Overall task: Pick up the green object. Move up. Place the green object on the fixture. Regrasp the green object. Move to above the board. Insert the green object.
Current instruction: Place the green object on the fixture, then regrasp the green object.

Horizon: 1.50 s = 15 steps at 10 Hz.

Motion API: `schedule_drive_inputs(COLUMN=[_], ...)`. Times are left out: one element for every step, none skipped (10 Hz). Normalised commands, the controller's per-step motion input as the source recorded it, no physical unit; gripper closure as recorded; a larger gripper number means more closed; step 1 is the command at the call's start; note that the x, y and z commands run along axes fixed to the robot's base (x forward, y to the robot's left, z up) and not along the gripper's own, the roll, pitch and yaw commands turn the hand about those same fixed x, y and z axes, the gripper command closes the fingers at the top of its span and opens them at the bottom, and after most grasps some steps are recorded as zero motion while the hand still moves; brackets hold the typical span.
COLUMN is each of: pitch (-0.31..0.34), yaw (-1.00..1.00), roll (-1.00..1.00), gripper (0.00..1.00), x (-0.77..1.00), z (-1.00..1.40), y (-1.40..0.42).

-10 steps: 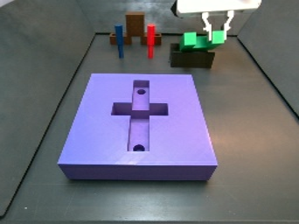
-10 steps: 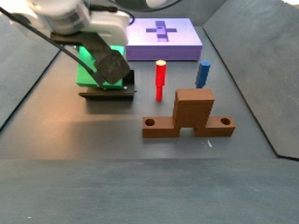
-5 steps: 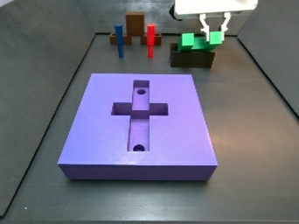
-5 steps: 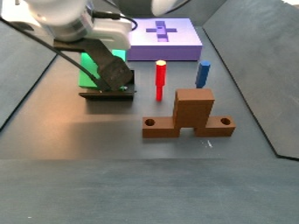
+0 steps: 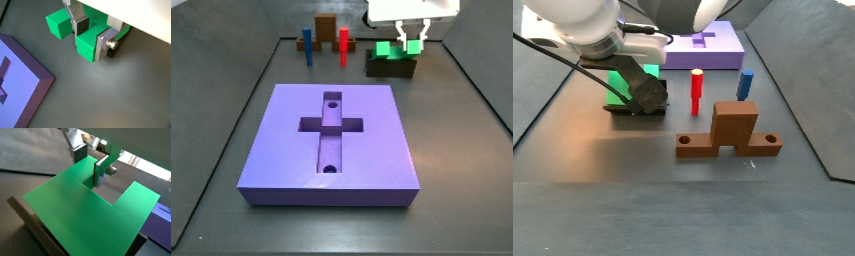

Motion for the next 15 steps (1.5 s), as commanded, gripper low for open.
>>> schedule_drive_inputs(pitch=[0.000, 0.000, 0.034, 0.017, 0.000, 0.000, 0.000, 0.000, 0.000, 0.026, 0.037, 0.037, 0.014, 0.009, 0.017], yaw=[0.00, 0.00, 0.00, 0.00, 0.00, 0.04, 0.04, 0.07, 0.10, 0.14, 0.19, 0.14, 0.09, 0.09, 0.09], roll=[0.00, 0.00, 0.83, 0.89, 1.00, 1.00, 1.00, 1.00, 1.00, 1.00, 1.00, 1.00, 1.00, 1.00, 1.00], gripper=[1.00, 0.00, 0.00, 0.00, 0.00, 0.00, 0.00, 0.00, 0.00, 0.00, 0.00, 0.00, 0.00, 0.00, 0.00], x=[0.00, 0.00, 0.00, 0.00, 0.06, 0.07, 0.08, 0.14, 0.19, 0.23, 0.31, 0.22, 0.17, 0.15, 0.15], z=[0.00, 0.00, 0.78, 0.78, 0.68, 0.58, 0.46, 0.35, 0.29, 0.29, 0.34, 0.15, 0.04, 0.03, 0.02], y=[0.00, 0.00, -0.17, -0.22, -0.25, -0.19, -0.14, -0.12, -0.09, -0.08, -0.09, -0.03, -0.01, -0.01, -0.01])
